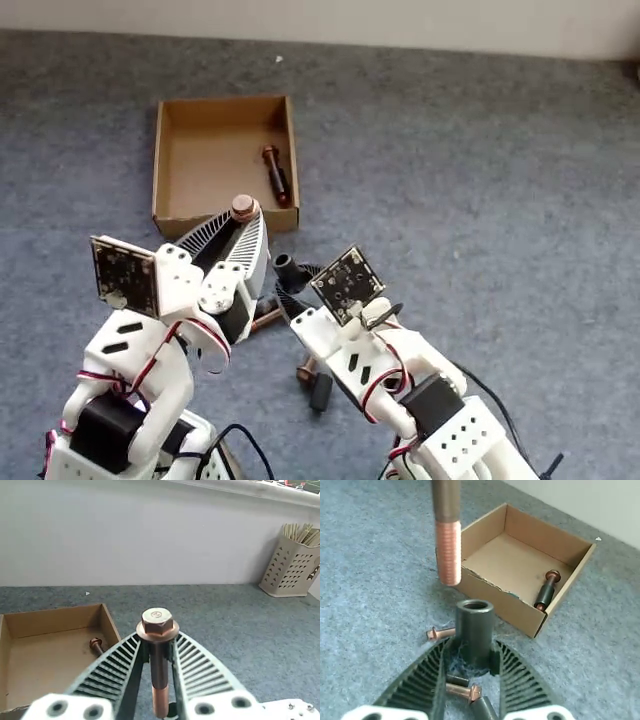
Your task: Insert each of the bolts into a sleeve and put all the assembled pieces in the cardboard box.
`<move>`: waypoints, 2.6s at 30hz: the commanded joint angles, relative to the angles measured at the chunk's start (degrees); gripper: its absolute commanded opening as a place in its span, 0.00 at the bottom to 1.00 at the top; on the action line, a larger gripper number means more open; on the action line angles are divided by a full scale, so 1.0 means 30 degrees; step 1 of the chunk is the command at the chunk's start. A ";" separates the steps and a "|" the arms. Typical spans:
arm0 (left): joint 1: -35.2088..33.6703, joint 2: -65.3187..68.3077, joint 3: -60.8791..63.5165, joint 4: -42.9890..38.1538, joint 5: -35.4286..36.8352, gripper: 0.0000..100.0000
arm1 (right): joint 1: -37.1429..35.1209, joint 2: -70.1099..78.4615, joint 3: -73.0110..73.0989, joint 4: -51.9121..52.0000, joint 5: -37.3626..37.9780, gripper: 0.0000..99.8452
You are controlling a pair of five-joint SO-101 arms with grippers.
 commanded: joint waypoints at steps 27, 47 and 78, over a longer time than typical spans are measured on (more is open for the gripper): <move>0.1245 -0.0249 0.1099 -0.0674 0.0147 0.01 | -0.0249 -0.0542 -0.1216 -0.0689 0.1641 0.01; 0.1128 -0.5084 0.4176 -0.1934 0.0117 0.01 | -0.0308 -0.0542 -0.1597 -0.0689 0.1524 0.01; 0.1773 -0.5084 0.3853 -0.1407 0.0147 0.01 | -0.0249 -0.0542 -0.3590 -0.0718 0.1670 0.01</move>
